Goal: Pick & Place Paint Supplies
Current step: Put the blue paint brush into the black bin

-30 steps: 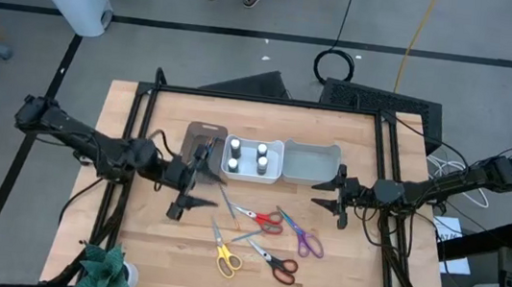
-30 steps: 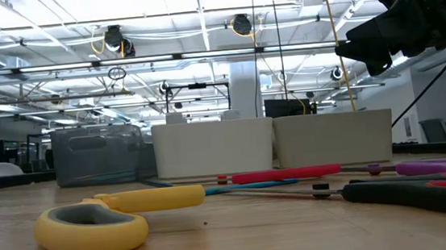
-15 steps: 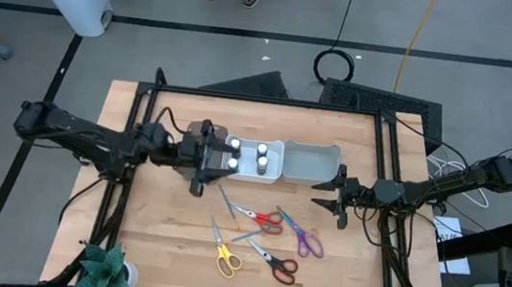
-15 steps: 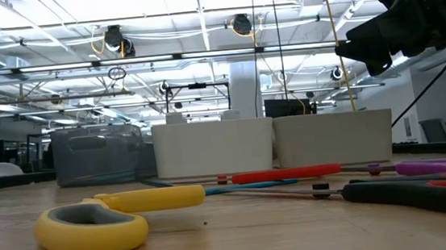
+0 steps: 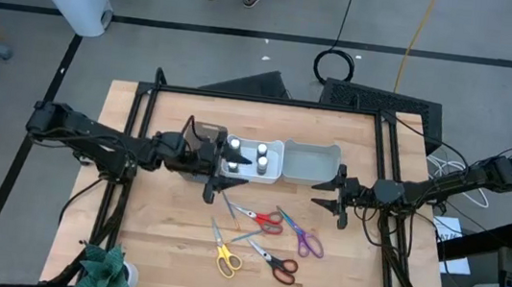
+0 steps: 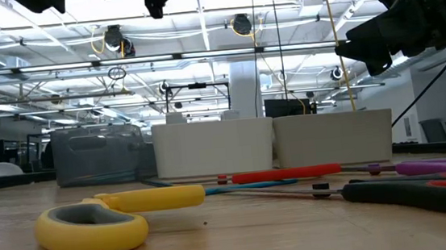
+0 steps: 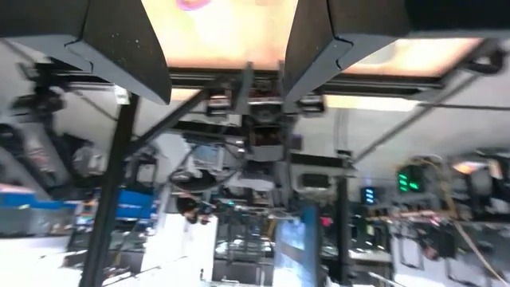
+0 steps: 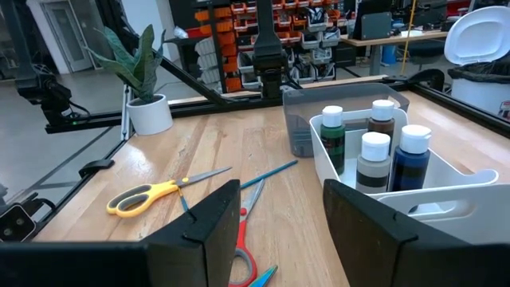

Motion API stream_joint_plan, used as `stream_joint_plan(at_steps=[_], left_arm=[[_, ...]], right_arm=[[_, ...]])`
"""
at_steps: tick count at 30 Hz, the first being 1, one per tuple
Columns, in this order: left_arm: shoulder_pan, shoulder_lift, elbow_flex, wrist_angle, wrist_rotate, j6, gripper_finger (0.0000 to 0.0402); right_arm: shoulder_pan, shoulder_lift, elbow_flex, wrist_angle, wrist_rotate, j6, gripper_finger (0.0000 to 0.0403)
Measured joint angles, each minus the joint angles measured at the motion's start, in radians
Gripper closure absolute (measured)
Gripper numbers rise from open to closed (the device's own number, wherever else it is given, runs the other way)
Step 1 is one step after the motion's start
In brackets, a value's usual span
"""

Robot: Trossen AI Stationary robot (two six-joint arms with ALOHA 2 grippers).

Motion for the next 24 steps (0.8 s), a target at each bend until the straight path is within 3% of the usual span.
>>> stream_joint_plan(at_steps=[5, 15, 24], left_arm=[[-0.049, 0.006, 0.000, -0.002, 0.033, -0.062, 0.0151], [-0.264, 0.073, 0.004, 0.081, 0.042, -0.020, 0.0151], [-0.416, 0.140, 0.127, -0.040, -0.051, 0.026, 0.0151]], right_arm=[[0.000, 0.000, 0.000, 0.000, 0.000, 0.000, 0.0232], [0.000, 0.000, 0.000, 0.000, 0.000, 0.000, 0.0232], [0.000, 0.000, 0.000, 0.000, 0.000, 0.000, 0.0232]])
